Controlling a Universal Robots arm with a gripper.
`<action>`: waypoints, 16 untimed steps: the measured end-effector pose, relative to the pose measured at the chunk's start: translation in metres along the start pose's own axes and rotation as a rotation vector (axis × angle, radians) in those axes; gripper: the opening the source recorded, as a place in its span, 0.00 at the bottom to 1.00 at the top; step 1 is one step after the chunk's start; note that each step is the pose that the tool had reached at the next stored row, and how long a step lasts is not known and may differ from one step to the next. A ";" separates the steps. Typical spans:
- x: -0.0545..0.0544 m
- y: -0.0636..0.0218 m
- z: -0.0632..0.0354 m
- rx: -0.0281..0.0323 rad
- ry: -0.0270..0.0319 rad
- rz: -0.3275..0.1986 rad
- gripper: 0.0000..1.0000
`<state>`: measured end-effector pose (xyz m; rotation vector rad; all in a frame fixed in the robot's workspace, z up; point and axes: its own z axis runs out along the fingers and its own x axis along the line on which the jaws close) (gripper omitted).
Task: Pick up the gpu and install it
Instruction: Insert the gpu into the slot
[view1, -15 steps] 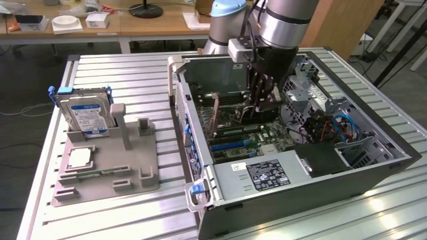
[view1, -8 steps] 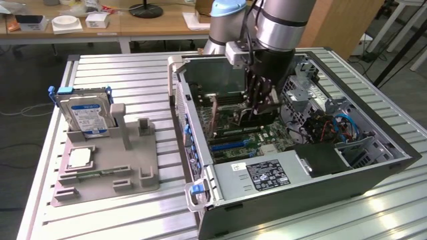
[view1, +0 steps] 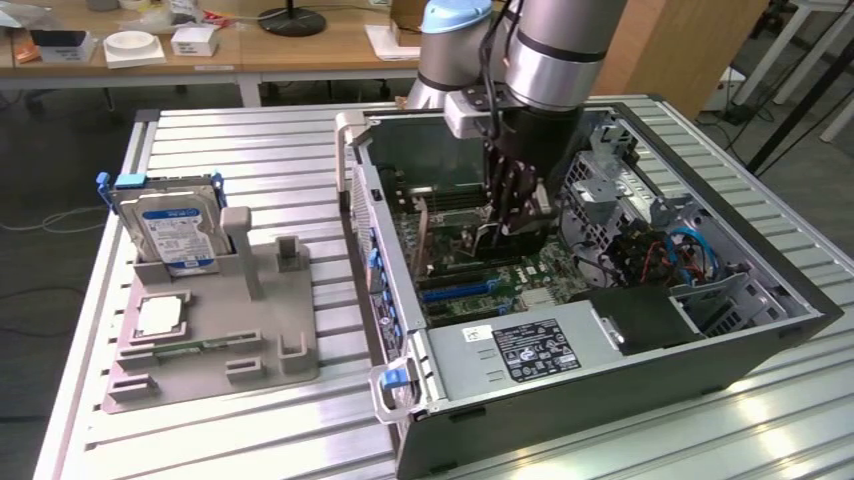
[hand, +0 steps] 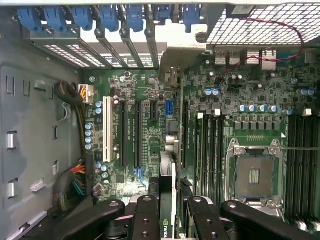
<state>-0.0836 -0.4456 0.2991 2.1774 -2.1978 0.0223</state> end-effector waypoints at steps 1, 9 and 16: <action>0.000 0.0004 0.0008 0.0000 0.0004 -0.001 0.26; 0.003 0.0008 0.0017 0.0001 0.0008 -0.001 0.26; 0.008 0.0008 0.0019 0.0001 0.0008 -0.001 0.26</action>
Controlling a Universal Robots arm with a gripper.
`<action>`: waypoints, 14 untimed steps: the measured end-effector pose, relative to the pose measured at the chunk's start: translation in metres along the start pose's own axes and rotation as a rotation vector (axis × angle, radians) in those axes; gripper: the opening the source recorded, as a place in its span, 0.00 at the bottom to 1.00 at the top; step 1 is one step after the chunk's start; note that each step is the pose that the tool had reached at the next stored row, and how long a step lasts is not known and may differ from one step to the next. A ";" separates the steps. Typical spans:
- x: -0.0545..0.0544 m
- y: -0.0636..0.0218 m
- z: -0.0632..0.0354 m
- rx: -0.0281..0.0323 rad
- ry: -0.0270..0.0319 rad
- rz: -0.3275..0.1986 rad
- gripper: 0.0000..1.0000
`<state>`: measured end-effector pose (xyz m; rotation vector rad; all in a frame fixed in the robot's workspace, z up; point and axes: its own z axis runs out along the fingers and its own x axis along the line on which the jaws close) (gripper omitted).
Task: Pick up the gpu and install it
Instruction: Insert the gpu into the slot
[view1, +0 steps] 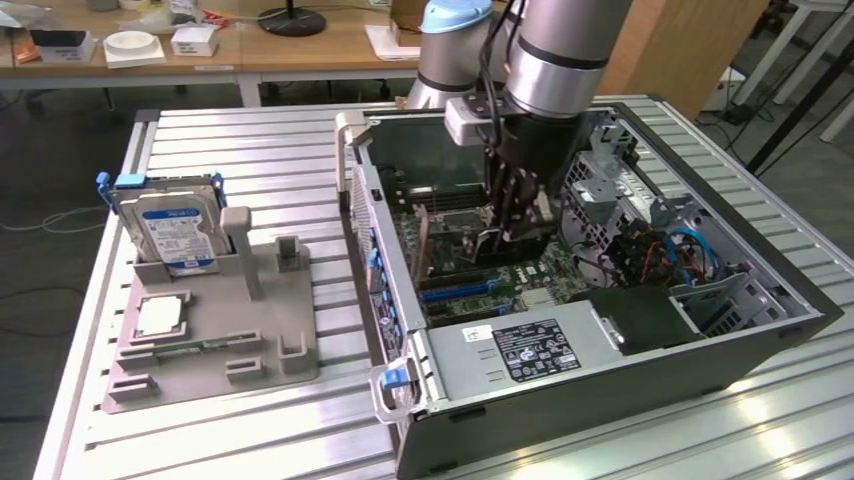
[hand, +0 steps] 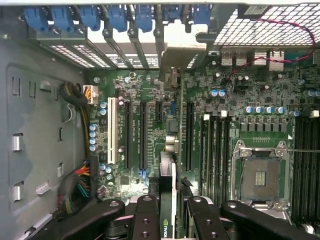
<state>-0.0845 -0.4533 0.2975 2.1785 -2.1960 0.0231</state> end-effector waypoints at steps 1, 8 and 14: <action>0.001 0.0001 0.0001 0.0000 0.0000 0.000 0.26; 0.004 0.0004 0.0006 -0.0001 0.0001 0.000 0.26; 0.004 0.0008 0.0058 0.0000 0.0003 0.000 0.26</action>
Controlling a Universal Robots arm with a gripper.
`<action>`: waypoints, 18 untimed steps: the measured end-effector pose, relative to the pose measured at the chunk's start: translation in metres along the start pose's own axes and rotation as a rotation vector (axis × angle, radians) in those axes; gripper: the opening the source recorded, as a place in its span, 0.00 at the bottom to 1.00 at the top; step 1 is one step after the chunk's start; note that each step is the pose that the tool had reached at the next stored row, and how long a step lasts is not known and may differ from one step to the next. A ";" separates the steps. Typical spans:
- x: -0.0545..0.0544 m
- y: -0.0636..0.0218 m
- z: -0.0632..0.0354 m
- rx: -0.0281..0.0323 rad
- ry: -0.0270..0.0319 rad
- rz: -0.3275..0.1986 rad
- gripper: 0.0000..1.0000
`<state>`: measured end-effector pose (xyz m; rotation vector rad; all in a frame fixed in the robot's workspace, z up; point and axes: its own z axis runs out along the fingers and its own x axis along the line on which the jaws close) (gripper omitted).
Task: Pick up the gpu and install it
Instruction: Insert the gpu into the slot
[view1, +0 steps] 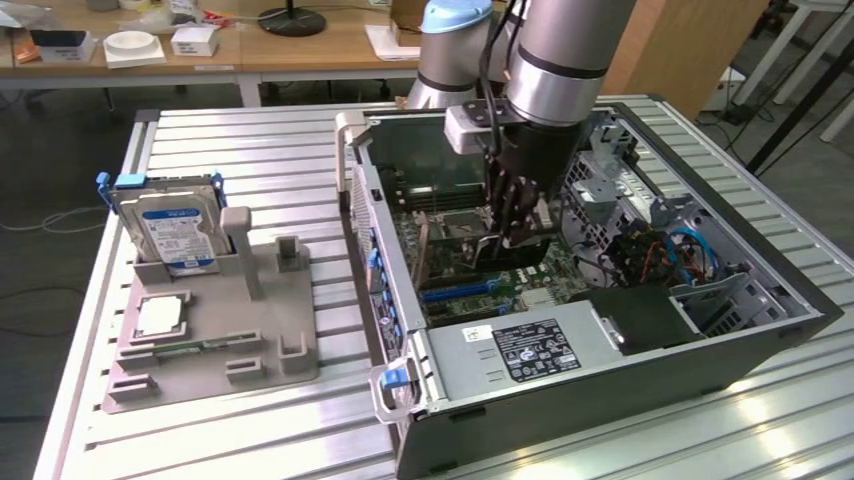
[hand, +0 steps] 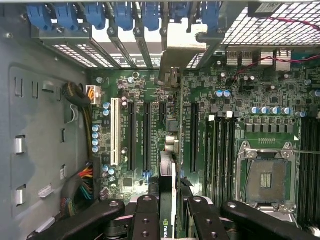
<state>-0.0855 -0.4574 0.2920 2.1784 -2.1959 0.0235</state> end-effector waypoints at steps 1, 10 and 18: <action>0.000 0.0000 0.0000 -0.0001 0.0004 0.000 0.26; 0.000 0.0052 0.0042 0.0051 0.0003 0.000 0.26; -0.001 0.0075 0.0167 0.0081 0.0002 0.000 0.26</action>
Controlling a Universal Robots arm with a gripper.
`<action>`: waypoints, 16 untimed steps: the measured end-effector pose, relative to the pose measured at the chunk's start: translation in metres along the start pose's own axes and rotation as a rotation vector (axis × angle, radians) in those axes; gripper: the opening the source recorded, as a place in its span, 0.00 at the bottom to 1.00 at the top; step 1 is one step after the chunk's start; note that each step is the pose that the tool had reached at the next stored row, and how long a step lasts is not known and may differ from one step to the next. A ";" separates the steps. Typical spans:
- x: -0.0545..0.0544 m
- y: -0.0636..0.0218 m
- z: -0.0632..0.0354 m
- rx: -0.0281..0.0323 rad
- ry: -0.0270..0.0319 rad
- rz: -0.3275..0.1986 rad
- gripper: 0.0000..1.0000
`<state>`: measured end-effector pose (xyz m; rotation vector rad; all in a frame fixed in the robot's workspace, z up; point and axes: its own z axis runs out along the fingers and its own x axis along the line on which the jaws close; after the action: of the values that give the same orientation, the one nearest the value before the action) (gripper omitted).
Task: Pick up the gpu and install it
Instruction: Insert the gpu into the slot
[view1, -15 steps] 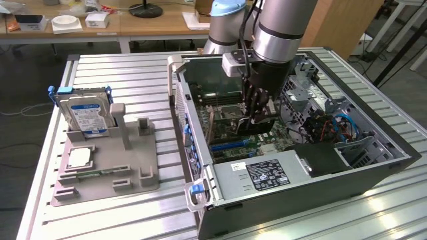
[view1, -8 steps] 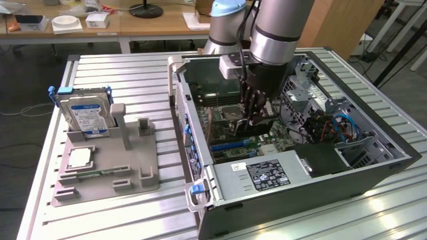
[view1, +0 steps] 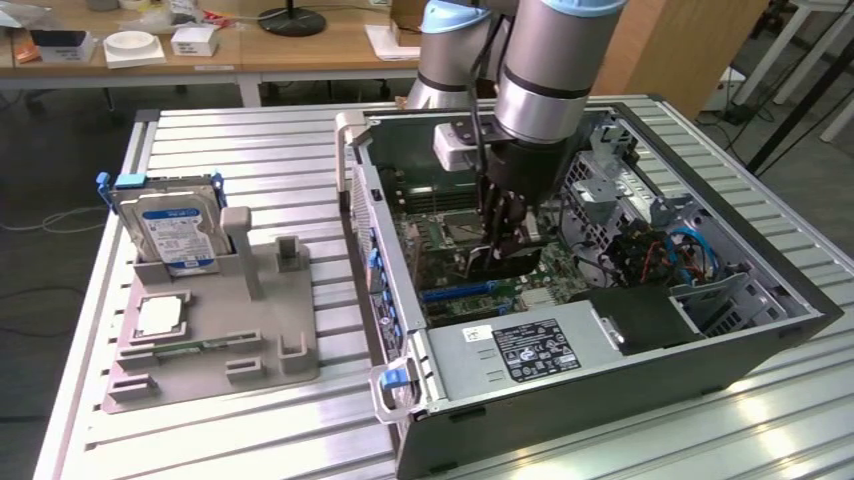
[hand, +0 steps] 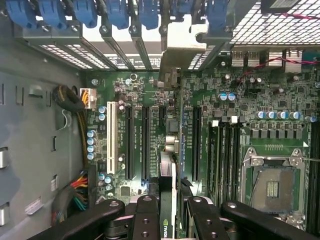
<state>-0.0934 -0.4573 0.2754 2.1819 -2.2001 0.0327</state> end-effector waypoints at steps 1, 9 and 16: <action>0.000 0.0001 -0.0001 0.0000 0.0002 0.000 0.26; -0.001 0.0074 0.0028 0.0071 0.0001 0.000 0.26; -0.002 0.0117 0.0086 0.0141 0.0000 0.001 0.26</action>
<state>-0.1053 -0.4557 0.2669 2.1884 -2.2072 0.0484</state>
